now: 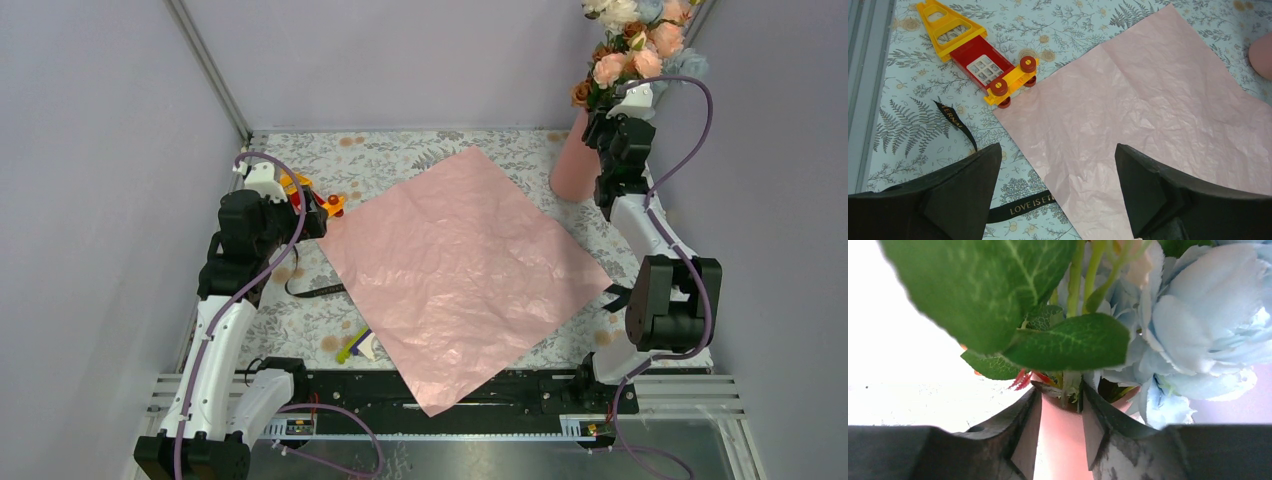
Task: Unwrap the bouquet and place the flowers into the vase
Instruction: Insert the fake flower into the vase, then reset both arms
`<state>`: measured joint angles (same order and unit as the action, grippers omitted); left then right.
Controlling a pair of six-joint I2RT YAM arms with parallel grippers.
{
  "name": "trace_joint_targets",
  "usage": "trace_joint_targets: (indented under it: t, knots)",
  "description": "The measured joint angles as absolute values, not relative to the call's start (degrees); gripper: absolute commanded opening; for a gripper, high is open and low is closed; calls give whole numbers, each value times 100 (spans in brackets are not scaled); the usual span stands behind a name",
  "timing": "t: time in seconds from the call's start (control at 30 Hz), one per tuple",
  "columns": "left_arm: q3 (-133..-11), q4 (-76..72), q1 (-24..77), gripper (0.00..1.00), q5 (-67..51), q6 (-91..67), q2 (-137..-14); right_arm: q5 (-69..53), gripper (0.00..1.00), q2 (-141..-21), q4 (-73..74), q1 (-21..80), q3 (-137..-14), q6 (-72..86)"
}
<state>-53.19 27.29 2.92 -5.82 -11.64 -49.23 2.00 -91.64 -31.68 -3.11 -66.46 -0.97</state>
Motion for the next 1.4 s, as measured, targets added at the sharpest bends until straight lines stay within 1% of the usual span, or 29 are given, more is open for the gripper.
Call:
trace_joint_targets:
  t: [0.1, 0.17, 0.23, 0.3, 0.43, 0.63, 0.8, 0.97, 1.07, 1.27, 1.4]
  knots:
    - [-5319, 2729, 292, 91, -585, -1166, -4923, 200, 55, -9105, -3065, -311, -6641, -102]
    - [-5319, 2729, 292, 91, -585, -1168, -4923, 204, 62, -9054, -3017, -311, -6611, -99]
    - [-5319, 2729, 292, 91, -585, -1186, -4923, 207, 73, -8984, -2998, -311, -6554, -97]
    - [-5319, 2729, 287, 91, -585, -1188, -4923, 213, 78, -8886, -2989, -311, -6458, -93]
    - [-5319, 2729, 285, 92, -585, -1208, -4923, 255, 83, -8678, -2904, -311, -6215, -93]
    - [-5319, 2729, 276, 93, -576, -1273, -4923, 294, 86, -8235, -2716, -311, -5800, -1]
    - [-5264, 2685, 263, 94, -510, -1439, -4890, 292, 87, -7585, -2335, -311, -5540, 148]
    - [-5103, 2593, 224, 96, -449, -1658, -4770, 336, 89, -6801, -1487, -311, -5487, 261]
    - [-5096, 2578, 215, 98, -392, -1710, -4748, 427, 90, -6364, -742, -311, -5505, 329]
    - [-5098, 2545, 217, 99, -327, -1804, -4499, 604, 90, -5638, 930, -311, -5721, 532]
    - [-5124, 2506, 217, 99, -231, -1780, -4097, 574, 89, -4991, 1584, -311, -5752, 725]
